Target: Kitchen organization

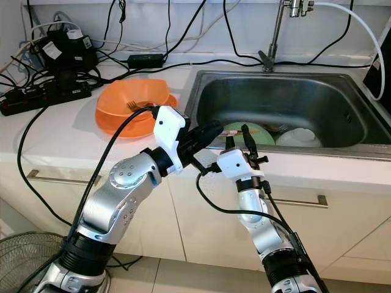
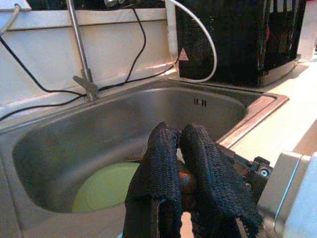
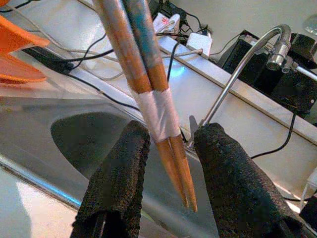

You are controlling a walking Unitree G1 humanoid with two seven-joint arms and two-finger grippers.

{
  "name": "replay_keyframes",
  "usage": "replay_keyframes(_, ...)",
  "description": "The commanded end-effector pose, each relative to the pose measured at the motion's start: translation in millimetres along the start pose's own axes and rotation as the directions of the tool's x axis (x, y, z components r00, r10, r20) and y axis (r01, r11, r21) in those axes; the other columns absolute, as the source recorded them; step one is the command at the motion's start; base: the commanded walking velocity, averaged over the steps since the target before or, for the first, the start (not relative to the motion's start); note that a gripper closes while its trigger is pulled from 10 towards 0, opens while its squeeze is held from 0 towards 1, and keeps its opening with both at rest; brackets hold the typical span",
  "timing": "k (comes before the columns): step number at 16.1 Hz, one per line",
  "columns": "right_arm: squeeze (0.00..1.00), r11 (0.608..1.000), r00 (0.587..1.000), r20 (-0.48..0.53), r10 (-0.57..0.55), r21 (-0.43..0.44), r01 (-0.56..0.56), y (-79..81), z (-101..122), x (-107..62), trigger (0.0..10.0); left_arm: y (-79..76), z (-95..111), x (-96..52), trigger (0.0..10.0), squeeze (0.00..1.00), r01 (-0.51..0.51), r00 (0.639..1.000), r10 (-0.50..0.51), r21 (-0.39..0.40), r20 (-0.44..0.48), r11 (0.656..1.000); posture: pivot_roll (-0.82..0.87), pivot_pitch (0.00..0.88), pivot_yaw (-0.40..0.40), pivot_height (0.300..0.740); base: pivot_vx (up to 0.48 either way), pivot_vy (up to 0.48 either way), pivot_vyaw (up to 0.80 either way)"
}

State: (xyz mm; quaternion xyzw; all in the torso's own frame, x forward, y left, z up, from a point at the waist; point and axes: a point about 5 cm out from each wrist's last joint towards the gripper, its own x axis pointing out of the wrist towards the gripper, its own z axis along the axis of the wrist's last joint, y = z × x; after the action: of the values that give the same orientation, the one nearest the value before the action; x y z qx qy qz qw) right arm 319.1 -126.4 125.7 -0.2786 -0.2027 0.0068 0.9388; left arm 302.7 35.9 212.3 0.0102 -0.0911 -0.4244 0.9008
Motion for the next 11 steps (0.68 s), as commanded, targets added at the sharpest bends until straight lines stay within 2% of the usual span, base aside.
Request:
replay_keyframes(1, 0.00, 1.000, 1.000, 0.009, -0.004, 0.008, 0.004, 0.1, 3.3, 5.1, 10.0, -2.7, 2.7, -1.5, 10.0, 0.00, 0.026, 1.000, -0.026, 0.001, 0.003, 1.000, 0.06, 0.017, 0.090, 0.740, 0.000, 0.000, 0.00)
replay_keyframes(7, 0.00, 1.000, 1.000, 0.007, -0.006, 0.008, 0.006, -0.3, 3.0, 4.8, 9.8, -5.4, 1.2, -2.5, 10.0, 0.00, 0.044, 0.999, -0.044, -0.004, -0.006, 0.999, 0.06, 0.018, 0.088, 0.740, 0.000, 0.000, 0.00)
replay_keyframes(8, 0.00, 1.000, 1.000, 0.009, 0.001, 0.010, -0.001, 0.5, 3.4, 5.0, 0.0, -5.6, 1.0, -2.6, 10.0, 0.00, 0.047, 0.999, -0.047, -0.003, -0.007, 0.999, 0.06, 0.018, 0.089, 0.740, 0.000, 0.000, 0.00)
replay_keyframes(11, 0.00, 1.000, 1.000, 0.011, 0.002, 0.010, -0.002, 0.7, 3.8, 5.0, 0.0, -5.4, 0.8, -2.3, 10.0, 0.00, 0.042, 0.999, -0.042, 0.004, -0.006, 0.999, 0.06, 0.018, 0.089, 0.740, 0.000, 0.000, 0.00)
